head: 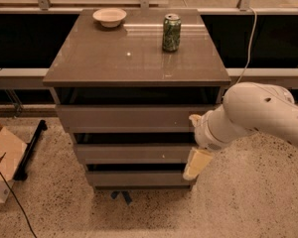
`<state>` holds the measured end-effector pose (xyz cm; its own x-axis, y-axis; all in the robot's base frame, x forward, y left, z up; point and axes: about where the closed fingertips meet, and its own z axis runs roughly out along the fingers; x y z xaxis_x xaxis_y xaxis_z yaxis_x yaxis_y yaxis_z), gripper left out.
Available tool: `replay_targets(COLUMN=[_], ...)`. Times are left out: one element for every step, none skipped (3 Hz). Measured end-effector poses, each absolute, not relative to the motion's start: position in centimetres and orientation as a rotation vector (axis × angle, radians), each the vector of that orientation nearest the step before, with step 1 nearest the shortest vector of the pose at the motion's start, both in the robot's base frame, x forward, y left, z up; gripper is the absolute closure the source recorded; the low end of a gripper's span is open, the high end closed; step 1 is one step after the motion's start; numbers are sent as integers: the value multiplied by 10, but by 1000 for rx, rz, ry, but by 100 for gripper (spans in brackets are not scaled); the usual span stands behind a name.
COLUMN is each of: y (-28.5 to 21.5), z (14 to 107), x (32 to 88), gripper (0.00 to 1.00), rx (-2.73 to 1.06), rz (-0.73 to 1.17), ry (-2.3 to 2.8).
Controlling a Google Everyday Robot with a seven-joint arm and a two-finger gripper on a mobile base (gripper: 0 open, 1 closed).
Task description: Open middle drawer
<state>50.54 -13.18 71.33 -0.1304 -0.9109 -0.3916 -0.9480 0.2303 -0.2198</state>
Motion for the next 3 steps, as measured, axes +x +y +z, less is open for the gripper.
replay_targets(y=[-135,-135,-128], z=[687,681,667], x=[514,515,519], gripper=[0,0,0], rx=[-1726,-1731,-1757], rz=[212,226,193], ry=[2065,2066,2086])
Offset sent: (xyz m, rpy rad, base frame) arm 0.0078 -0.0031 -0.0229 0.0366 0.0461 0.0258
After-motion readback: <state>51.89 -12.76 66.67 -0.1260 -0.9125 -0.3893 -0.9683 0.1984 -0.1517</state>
